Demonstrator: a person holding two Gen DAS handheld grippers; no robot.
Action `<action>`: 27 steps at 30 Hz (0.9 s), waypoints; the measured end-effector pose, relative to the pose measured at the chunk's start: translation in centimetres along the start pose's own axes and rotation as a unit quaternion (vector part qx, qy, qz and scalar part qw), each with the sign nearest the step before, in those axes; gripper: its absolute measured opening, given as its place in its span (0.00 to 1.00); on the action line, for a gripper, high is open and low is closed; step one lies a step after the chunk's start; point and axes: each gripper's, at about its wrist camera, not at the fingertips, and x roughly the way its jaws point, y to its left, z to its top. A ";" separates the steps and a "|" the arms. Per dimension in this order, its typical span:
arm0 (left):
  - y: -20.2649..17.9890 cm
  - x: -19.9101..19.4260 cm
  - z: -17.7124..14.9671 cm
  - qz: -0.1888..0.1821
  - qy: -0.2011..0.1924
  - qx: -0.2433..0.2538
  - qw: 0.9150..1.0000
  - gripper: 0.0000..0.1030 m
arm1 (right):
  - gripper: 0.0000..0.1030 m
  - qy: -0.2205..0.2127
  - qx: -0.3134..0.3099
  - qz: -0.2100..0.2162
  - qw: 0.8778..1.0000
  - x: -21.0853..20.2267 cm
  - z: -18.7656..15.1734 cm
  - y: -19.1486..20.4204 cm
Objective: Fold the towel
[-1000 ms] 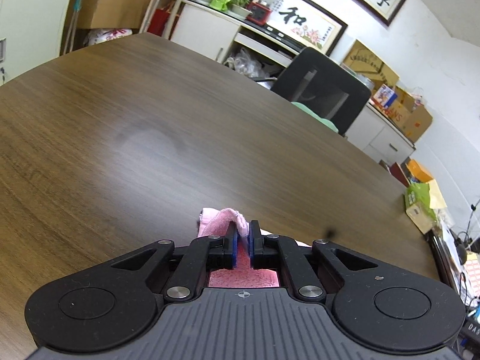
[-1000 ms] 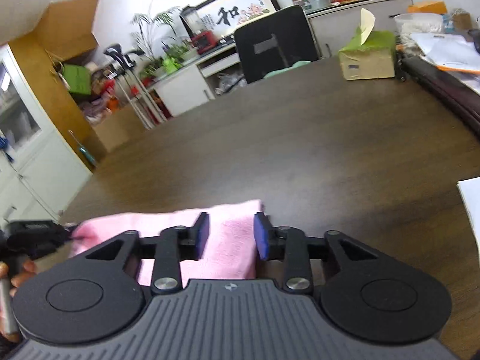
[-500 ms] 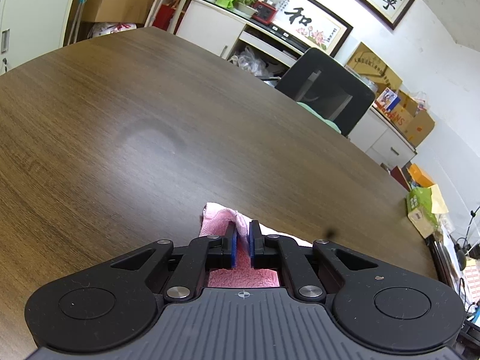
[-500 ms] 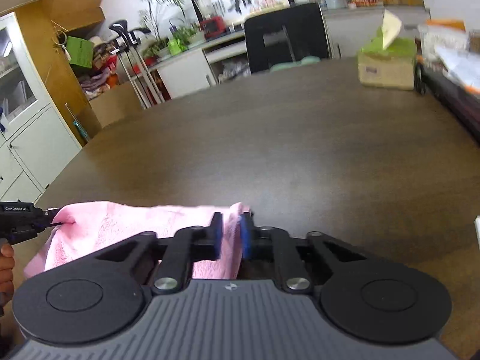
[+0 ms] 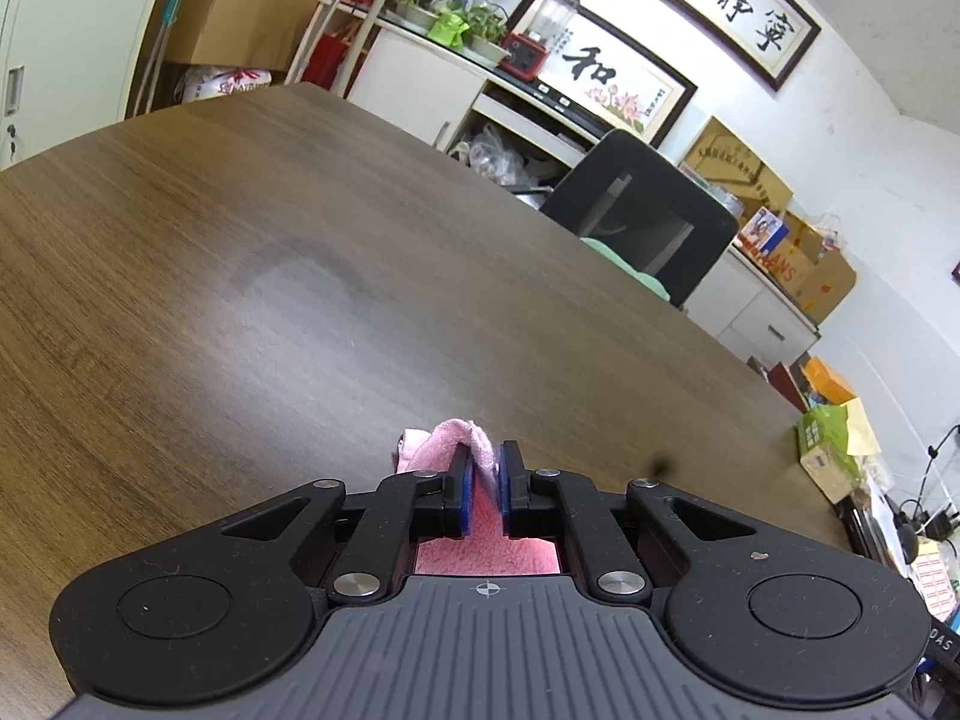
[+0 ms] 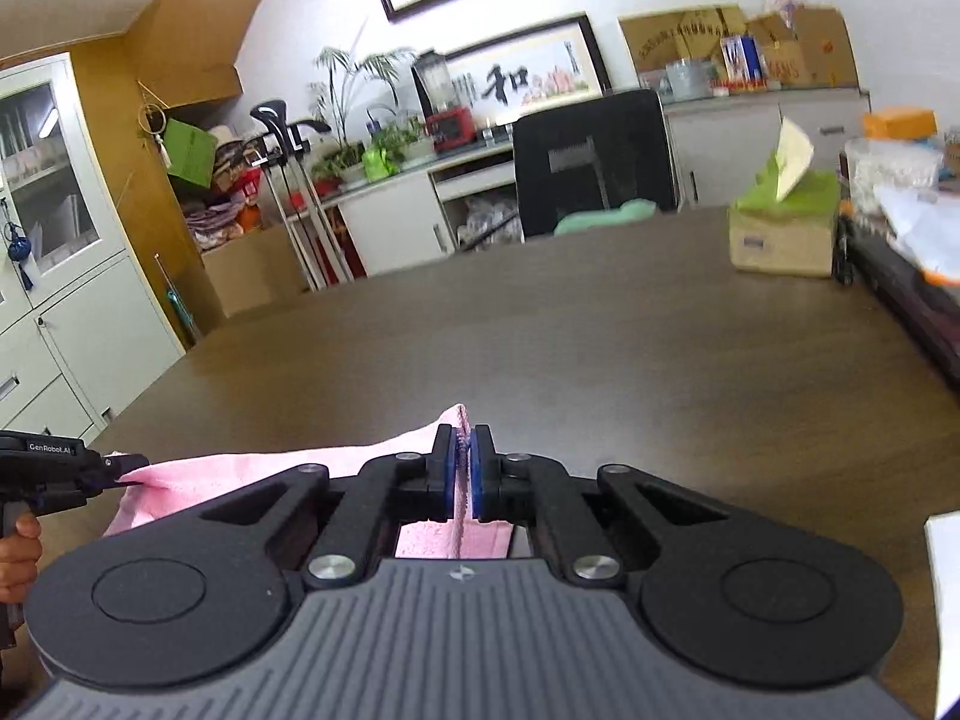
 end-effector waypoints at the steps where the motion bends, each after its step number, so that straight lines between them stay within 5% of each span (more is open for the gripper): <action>1: 0.0 0.1 0.0 0.002 0.000 0.000 1.000 0.08 | 0.05 0.003 0.000 -0.004 1.000 0.5 0.1 -0.1; 11: 0.2 1.2 0.5 0.023 0.010 -0.004 1.000 0.20 | 0.07 0.047 -0.013 -0.034 0.998 3.5 -1.3 -0.7; 16: 0.8 -0.6 1.3 0.062 -0.047 -0.014 0.997 0.61 | 0.14 0.014 0.014 -0.026 0.999 1.9 -0.6 -1.5; 17: 1.1 -1.2 1.5 0.068 -0.064 -0.020 0.995 0.62 | 0.15 0.010 0.017 -0.025 0.999 1.8 -0.5 -1.6; 22: 1.1 -2.5 1.7 0.048 -0.087 -0.005 0.995 0.60 | 0.18 0.006 0.044 0.041 0.998 0.8 -0.6 -1.5; 27: -1.3 -2.5 0.0 -0.031 -0.042 0.078 0.996 0.60 | 0.36 0.053 0.076 0.153 0.984 1.2 -1.7 0.7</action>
